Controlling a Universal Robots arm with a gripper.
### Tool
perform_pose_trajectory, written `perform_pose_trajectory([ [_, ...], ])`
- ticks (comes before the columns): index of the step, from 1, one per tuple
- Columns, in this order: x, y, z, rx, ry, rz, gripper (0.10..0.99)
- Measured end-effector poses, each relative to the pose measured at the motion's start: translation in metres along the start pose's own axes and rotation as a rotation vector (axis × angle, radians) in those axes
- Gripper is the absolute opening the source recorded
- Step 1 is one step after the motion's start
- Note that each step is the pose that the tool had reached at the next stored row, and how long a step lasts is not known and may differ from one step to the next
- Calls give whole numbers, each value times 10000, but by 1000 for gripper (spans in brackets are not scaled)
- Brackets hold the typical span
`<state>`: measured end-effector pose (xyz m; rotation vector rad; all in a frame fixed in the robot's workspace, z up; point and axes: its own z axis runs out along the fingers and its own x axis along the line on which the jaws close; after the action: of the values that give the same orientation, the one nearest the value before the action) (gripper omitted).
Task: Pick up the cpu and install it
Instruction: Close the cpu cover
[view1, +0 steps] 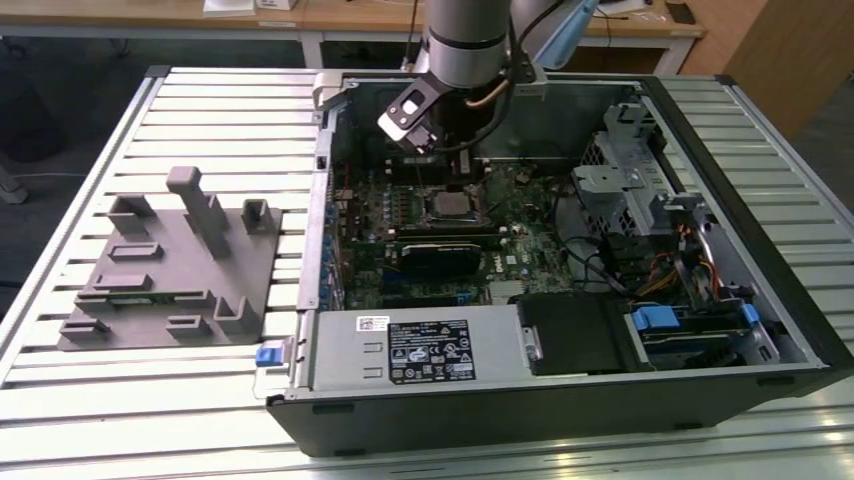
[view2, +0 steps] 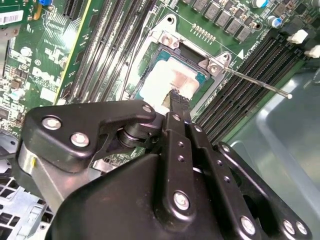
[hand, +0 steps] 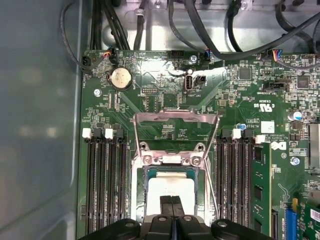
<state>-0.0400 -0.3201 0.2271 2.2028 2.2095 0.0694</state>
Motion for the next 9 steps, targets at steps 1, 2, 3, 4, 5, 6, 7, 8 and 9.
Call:
perform_pose_trajectory([
  [1, 0, 1, -18, -1, 1, 1, 106],
  [2, 1, 2, -40, -1, 1, 1, 106],
  [3, 1, 3, -65, 0, 0, 1, 106],
  [4, 2, 5, -93, -1, 2, 1, 106],
  [5, 2, 6, -127, -1, 2, 1, 106],
  [6, 3, 8, -160, 1, 0, 0, 106],
  [7, 3, 10, -193, 6, 0, 0, 106],
  [8, 4, 13, -229, 8, 1, 0, 106],
  [9, 5, 15, -273, 9, 3, 0, 106],
])
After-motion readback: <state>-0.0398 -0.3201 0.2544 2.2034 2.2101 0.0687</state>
